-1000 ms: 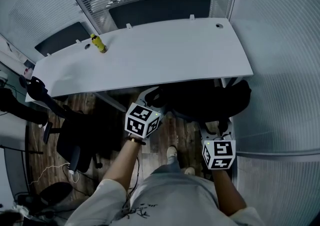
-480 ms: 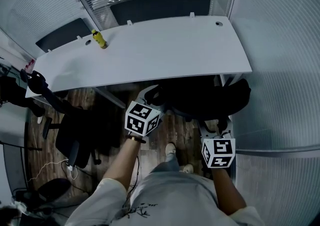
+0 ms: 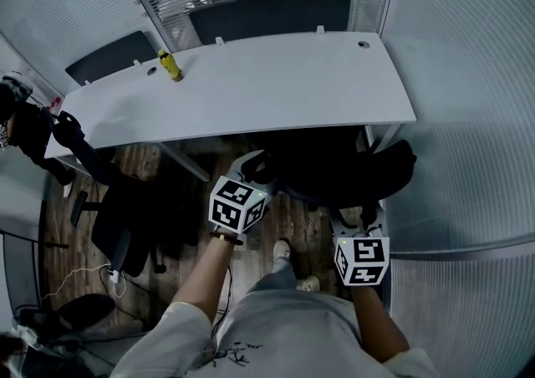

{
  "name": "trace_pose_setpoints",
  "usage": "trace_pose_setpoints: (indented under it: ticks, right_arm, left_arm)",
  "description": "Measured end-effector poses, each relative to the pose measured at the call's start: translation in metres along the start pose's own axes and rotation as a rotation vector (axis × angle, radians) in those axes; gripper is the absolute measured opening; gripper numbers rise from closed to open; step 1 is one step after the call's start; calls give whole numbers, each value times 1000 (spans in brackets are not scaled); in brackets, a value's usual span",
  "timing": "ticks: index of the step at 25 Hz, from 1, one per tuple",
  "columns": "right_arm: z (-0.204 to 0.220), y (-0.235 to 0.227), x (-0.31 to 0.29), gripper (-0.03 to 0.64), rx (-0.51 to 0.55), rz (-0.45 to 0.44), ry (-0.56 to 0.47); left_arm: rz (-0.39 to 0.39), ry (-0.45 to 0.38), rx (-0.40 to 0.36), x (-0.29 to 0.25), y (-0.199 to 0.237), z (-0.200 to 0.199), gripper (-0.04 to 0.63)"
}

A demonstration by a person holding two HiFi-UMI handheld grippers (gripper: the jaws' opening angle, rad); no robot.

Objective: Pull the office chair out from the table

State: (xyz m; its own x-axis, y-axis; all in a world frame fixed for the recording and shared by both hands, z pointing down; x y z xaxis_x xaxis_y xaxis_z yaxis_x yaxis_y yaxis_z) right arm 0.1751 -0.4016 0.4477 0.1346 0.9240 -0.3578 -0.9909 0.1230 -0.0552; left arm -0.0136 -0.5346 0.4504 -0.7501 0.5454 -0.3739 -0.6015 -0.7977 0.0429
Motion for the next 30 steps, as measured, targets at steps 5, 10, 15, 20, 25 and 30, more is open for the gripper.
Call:
trace_pose_setpoints:
  ticks: [5,10,15,20,25,30]
  right_arm:
    - [6,1,17,272,4,-13,1]
    - [12,-1,36,272,11,-25,6]
    - [21,-4,55,272,20,-44,-4]
    - [31,-7,78,272,27,-66,-2]
    - [36,-10,94,272,37,-88,0]
    - [40,-8,104,272,43,-107,4]
  left_arm:
    - [-12,-4,8,11,-16,6,268]
    - [-27,-6,14,22,-36,10,268]
    - [-48,-13,18,32,-57,17,268]
    - [-67,-19,26,44,-81,24,268]
    - [-86,-18,34,53,-100,27,268]
    - [-98,-19,39,63,-109,32,268]
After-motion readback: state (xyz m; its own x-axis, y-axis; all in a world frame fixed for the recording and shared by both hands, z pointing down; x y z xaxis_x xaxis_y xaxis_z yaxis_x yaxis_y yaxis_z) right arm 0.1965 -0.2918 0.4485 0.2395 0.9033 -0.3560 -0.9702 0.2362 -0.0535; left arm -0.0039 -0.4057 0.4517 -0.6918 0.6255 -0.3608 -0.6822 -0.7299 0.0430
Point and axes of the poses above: the fingertips, and each gripper's own axes: x backward along the fingers, y to its left, z out of its underside, the point moved 7 cm from there along x, backward along the fingers, and after that the axes turned 2 degrees about -x, right-handed, at the moved point
